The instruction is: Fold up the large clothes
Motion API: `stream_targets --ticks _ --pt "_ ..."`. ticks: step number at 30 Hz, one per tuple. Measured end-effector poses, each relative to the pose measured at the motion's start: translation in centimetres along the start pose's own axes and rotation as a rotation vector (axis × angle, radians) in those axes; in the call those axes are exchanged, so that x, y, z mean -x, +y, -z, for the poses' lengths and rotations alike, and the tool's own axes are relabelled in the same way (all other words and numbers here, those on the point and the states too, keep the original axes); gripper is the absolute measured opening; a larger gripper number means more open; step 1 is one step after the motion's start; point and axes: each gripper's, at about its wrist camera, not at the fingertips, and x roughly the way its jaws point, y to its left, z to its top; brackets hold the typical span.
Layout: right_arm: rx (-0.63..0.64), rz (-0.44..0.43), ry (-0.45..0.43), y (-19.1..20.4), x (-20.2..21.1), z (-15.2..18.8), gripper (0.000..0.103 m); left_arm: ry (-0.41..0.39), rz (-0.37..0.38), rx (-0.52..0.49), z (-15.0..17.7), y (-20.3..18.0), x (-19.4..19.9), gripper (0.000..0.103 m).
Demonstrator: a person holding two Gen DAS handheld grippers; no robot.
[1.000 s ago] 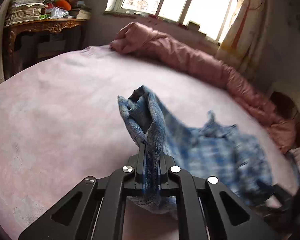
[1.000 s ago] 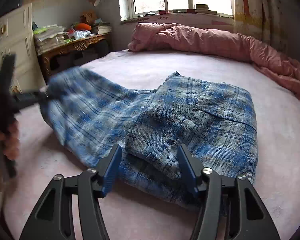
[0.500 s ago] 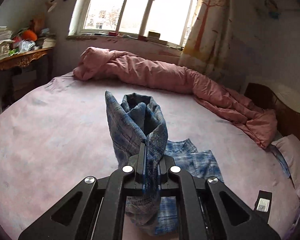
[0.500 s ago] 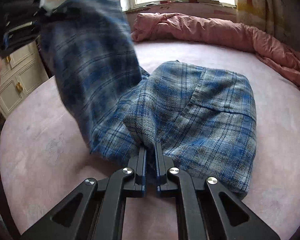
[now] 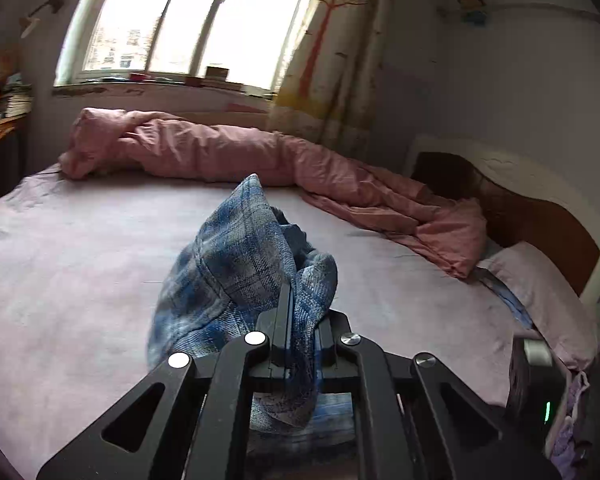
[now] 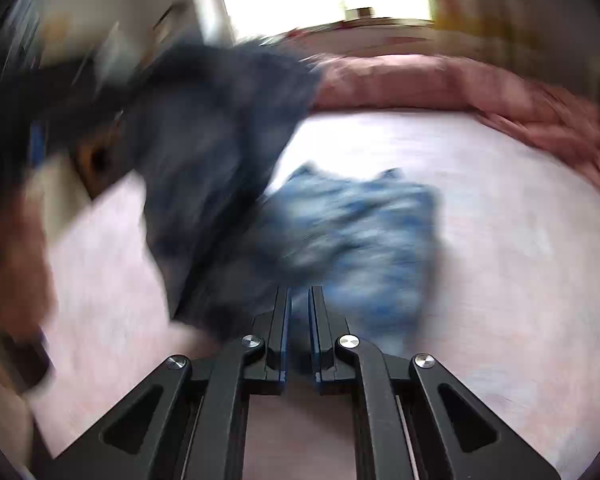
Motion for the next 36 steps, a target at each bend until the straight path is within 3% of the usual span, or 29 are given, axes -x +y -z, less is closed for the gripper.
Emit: stream_targets --ticks 5,8,10,12,16,17,18,20,21,23,25,26,27,29,33,36 --pt "-0.405 0.366 -0.058 -11.9 1.5 0.3 0.009 0.058 0.166 -0.062 2.9 -3.0 -2.6 0.006" --pt "-0.545 0.34 -0.08 -14.9 2.5 1.3 0.009 0.08 0.261 -0.091 5.5 -3.6 -4.3 0.006" --pt "-0.554 0.4 -0.104 -14.0 3.0 1.3 0.009 0.156 0.251 -0.068 7.1 -3.1 -6.4 0.006" --pt "-0.478 0.462 -0.14 -12.3 3.5 0.7 0.009 0.222 0.231 -0.063 9.0 -2.7 -8.2 0.006" --pt "-0.341 0.378 -0.108 -8.9 2.1 -0.2 0.01 0.288 0.252 -0.088 11.3 -3.0 -9.3 0.014" --pt "-0.345 0.346 -0.101 -8.6 2.0 -0.1 0.01 0.282 0.262 -0.092 11.1 -3.4 -8.9 0.03" --pt "-0.371 0.327 -0.11 -8.1 1.8 -0.1 0.01 0.276 0.286 -0.08 10.9 -3.6 -8.3 0.061" --pt "-0.412 0.32 -0.157 -7.9 2.1 0.1 0.009 0.218 0.318 -0.044 10.3 -3.6 -5.9 0.09" --pt "-0.398 0.309 -0.176 -7.3 2.4 0.0 0.009 0.165 0.317 -0.041 10.2 -3.4 -4.4 0.09" --pt "-0.363 0.301 -0.21 -6.5 3.3 -0.1 0.009 0.102 0.269 -0.053 9.8 -2.7 -2.0 0.09" --pt "-0.369 0.289 -0.254 -6.5 4.0 -0.5 0.013 0.036 0.168 -0.076 9.2 -1.7 0.0 0.09" --pt "-0.378 0.267 -0.271 -6.4 4.4 -0.4 0.032 0.003 0.108 -0.086 8.8 -1.1 0.8 0.09" --pt "-0.388 0.236 -0.277 -6.8 4.1 -0.8 0.061 -0.018 0.062 -0.083 8.5 -0.3 1.4 0.09" --pt "-0.411 0.17 -0.29 -6.9 3.2 -1.1 0.084 -0.033 -0.009 -0.04 7.7 1.6 1.8 0.09" --pt "-0.449 0.131 -0.3 -6.7 1.8 -0.8 0.085 -0.033 -0.121 0.072 6.9 5.7 1.0 0.09" --pt "-0.329 0.031 -0.175 -5.1 -0.7 -1.1 0.081 -0.017 -0.16 0.124 8.0 7.9 0.0 0.09"
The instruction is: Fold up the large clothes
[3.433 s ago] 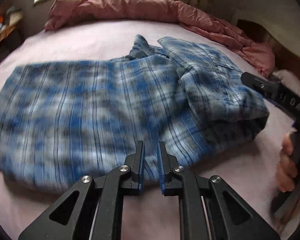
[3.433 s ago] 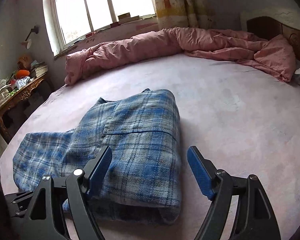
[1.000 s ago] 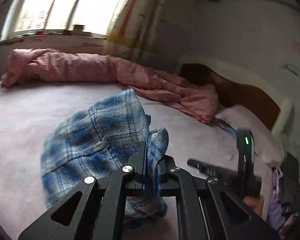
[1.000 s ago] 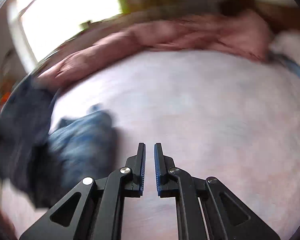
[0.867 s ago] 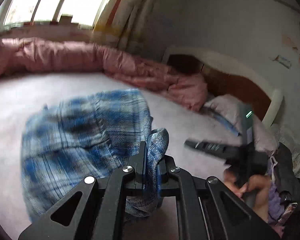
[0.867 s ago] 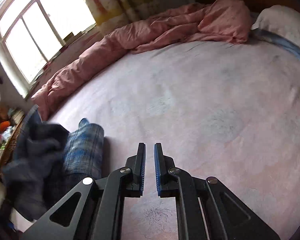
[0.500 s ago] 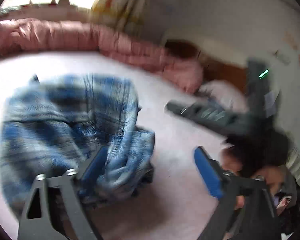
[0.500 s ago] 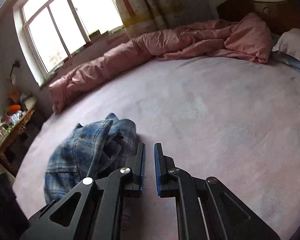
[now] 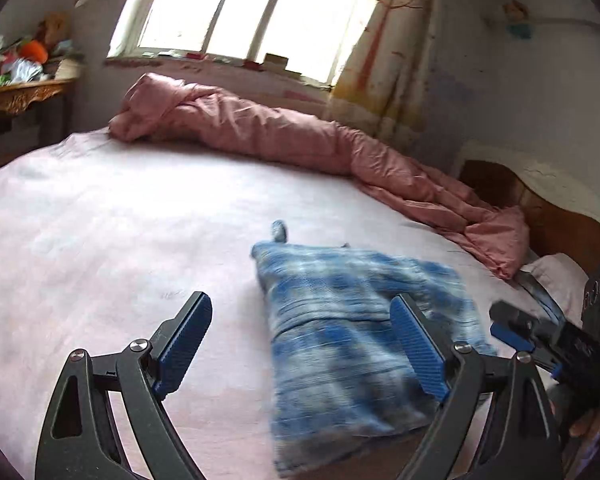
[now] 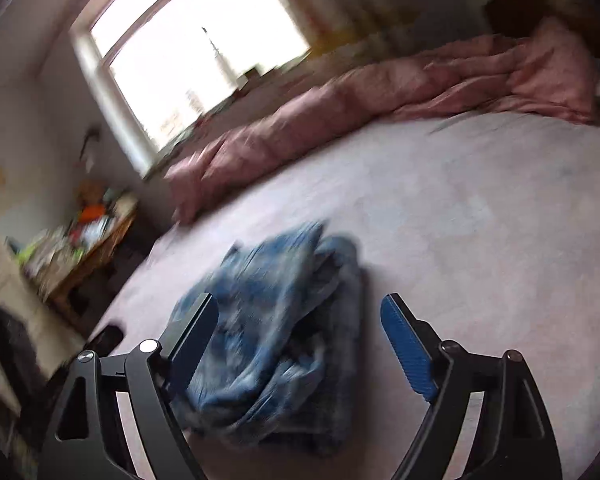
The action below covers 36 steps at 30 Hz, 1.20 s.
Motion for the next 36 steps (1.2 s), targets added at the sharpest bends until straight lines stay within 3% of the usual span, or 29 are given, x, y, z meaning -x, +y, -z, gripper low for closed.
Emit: stream_targets --ticks 1,3,4,6,9,13,16,18,20,22,25,27,28,30,31,34,36 --pt "0.035 -0.006 0.051 0.8 -1.0 0.4 0.073 0.013 0.001 0.012 0.4 0.4 -0.7 0.09" --pt "0.094 0.036 0.088 1.8 -2.1 1.1 0.027 0.049 0.001 0.02 1.4 1.3 -1.4 0.089" --pt "0.144 0.082 0.089 2.5 -2.6 1.5 0.018 0.062 -0.003 0.016 1.8 1.5 -1.7 0.089" --pt "0.18 0.154 0.01 3.0 -2.1 1.6 0.016 0.075 -0.008 0.002 2.0 1.3 -2.0 0.089" --pt "0.135 0.175 -0.048 2.2 -1.3 1.0 0.015 0.064 -0.013 -0.025 2.0 0.9 -1.7 0.09" --pt "0.098 0.278 0.081 -0.2 -4.2 1.1 0.015 0.151 -0.063 -0.081 3.1 -0.1 -2.5 0.09" --pt "0.033 0.239 0.106 -1.8 -4.2 1.0 0.017 0.213 -0.129 -0.119 3.6 -0.7 -3.5 0.09" --pt "0.008 0.209 0.084 -2.1 -3.3 0.6 0.034 0.235 -0.16 -0.115 3.9 -0.4 -3.7 0.091" --pt "0.012 0.234 0.052 -2.3 -2.3 0.2 0.046 0.24 -0.168 -0.103 3.9 -0.1 -3.6 0.091" --pt "0.004 0.245 0.005 -2.3 -1.1 -0.3 0.048 0.234 -0.176 -0.113 3.9 -0.3 -3.5 0.091" --pt "0.011 0.072 0.027 -1.2 0.1 -0.8 0.05 0.243 -0.213 -0.147 4.2 -0.7 -3.7 0.091" --pt "0.083 -0.024 0.129 -0.1 -0.4 0.1 0.064 0.253 -0.247 -0.161 4.3 -0.9 -3.9 0.092" --pt "0.129 -0.013 0.178 0.4 -0.9 0.7 0.064 0.256 -0.26 -0.163 4.3 -0.8 -3.9 0.092" --pt "0.195 0.14 0.241 0.6 -2.2 2.1 0.064 0.259 -0.267 -0.157 4.3 -0.7 -3.9 0.092" --pt "0.19 0.212 0.236 0.3 -2.6 2.4 0.064 0.261 -0.261 -0.153 4.2 -0.6 -3.8 0.092" --pt "0.105 0.231 0.172 -0.7 -2.0 1.5 0.064 0.25 -0.272 -0.15 4.3 -0.5 -3.6 0.092" --pt "0.105 0.325 0.096 -1.0 -1.0 0.9 0.064 0.222 -0.233 -0.14 4.0 -0.4 -3.1 0.089"
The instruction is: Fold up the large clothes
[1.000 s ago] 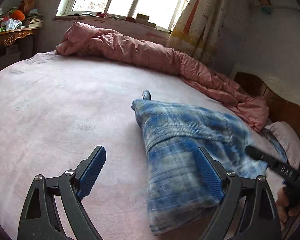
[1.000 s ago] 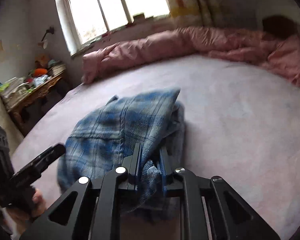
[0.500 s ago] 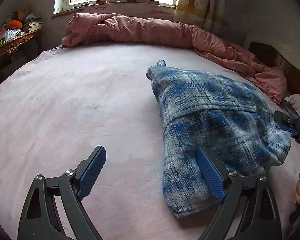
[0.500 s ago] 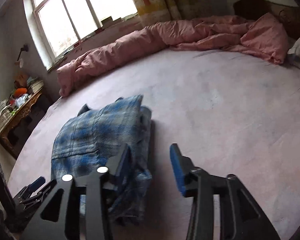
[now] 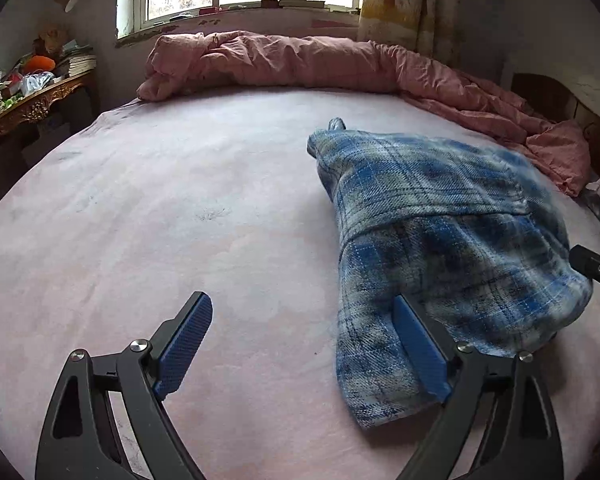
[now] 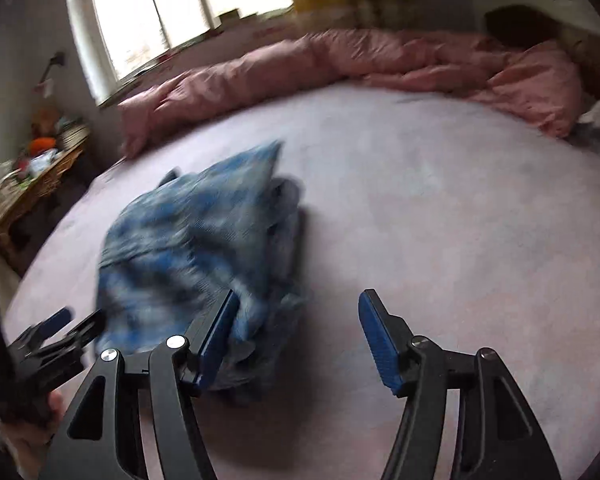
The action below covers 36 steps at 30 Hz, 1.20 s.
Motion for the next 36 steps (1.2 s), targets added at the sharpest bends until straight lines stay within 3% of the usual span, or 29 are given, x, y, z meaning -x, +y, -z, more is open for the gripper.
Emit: stream_targets --ticks 2,3,6,7,8,9,12,16,17,18,19,20,24,27,32,36 --pt "-0.033 0.089 -0.054 -0.9 0.6 -0.4 0.064 -0.056 0.11 0.04 -0.3 0.7 1.0 0.086" --pt "-0.067 0.054 -0.073 -1.5 0.9 -0.6 0.064 -0.088 0.198 0.084 -0.5 1.3 1.6 0.087" --pt "-0.194 -0.209 -0.076 -2.9 0.4 -1.0 0.067 -0.13 0.356 0.187 -1.1 2.7 2.2 0.093" --pt "-0.235 -0.276 -0.071 -3.0 -0.2 -0.9 0.071 -0.118 0.388 0.202 -1.2 2.9 1.8 0.093" --pt "-0.27 -0.33 -0.061 -3.1 -0.9 -0.8 0.084 -0.095 0.407 0.22 -1.3 3.0 1.3 0.094" --pt "-0.29 -0.375 -0.031 -2.9 -2.1 -0.6 0.089 -0.057 0.42 0.245 -1.4 3.1 0.5 0.094" --pt "-0.268 -0.371 0.086 -1.7 -5.2 0.1 0.089 0.043 0.489 0.305 -1.0 3.2 -1.5 0.094" --pt "-0.248 -0.311 0.141 -1.0 -7.4 0.5 0.089 0.126 0.529 0.3 -0.5 2.2 -3.4 0.095" --pt "-0.243 -0.315 0.14 -0.9 -7.3 0.8 0.084 0.153 0.541 0.287 -0.4 1.8 -4.0 0.095" --pt "-0.227 -0.338 0.15 -0.7 -7.3 0.8 0.06 0.17 0.542 0.271 -0.1 1.3 -4.3 0.093" --pt "-0.213 -0.375 0.162 -0.5 -7.3 0.9 0.047 0.165 0.52 0.249 0.0 0.9 -4.2 0.088" --pt "-0.192 -0.353 0.147 -0.2 -7.0 1.0 0.044 0.155 0.504 0.226 0.0 0.4 -4.0 0.071" --pt "-0.016 -0.217 0.061 3.1 -5.4 1.3 0.034 0.061 0.452 0.157 0.1 -0.5 -1.8 0.031" --pt "0.05 -0.179 0.007 4.8 -3.6 1.5 0.031 0.01 0.437 0.131 0.0 -0.8 -0.9 0.023" --pt "0.138 -0.119 -0.042 5.6 -0.3 1.6 0.028 -0.095 0.435 0.019 -0.6 -2.5 2.4 0.019" --pt "0.159 -0.072 -0.148 4.0 6.2 0.6 0.028 -0.183 0.486 -0.076 -1.7 -6.0 6.2 0.019"
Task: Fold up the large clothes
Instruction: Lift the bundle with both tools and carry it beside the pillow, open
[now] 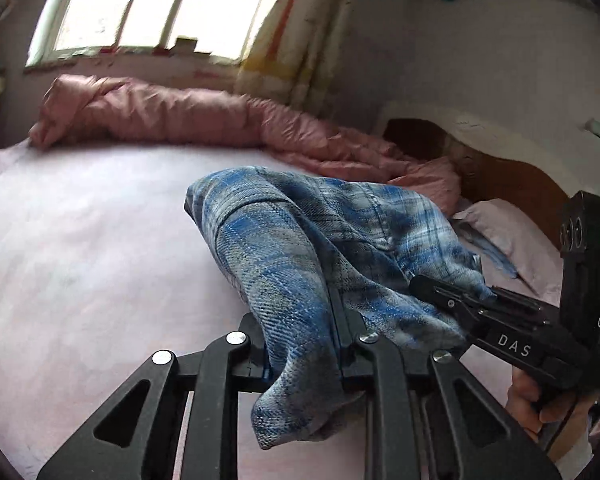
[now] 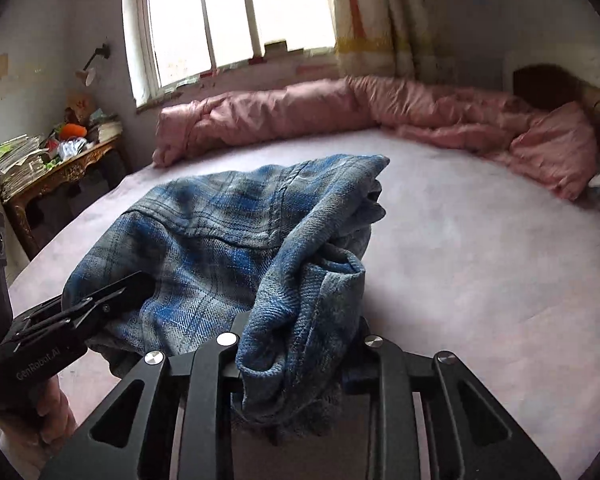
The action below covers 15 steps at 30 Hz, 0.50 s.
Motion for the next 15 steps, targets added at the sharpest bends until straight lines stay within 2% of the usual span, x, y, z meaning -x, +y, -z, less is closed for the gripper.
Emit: stream_targets --ticks 4,7,11,15 --pt "0.059 0.141 -0.101 -2.3 5.5 -1.2 0.028 -0.045 0.07 -0.067 -2.2 -5.7 -0.5 0.02" --pt "0.04 0.226 -0.175 -5.7 8.8 -1.6 0.028 -0.077 0.144 -0.13 -3.8 -10.5 -2.1 0.02" --pt "-0.013 0.317 -0.235 -11.7 12.0 -2.0 0.028 -0.106 0.25 -0.17 -4.4 -16.7 -6.1 0.021" --pt "-0.048 0.454 -0.286 -18.4 13.7 -1.4 0.028 -0.09 0.339 -0.179 -4.1 -22.7 -12.0 0.021"
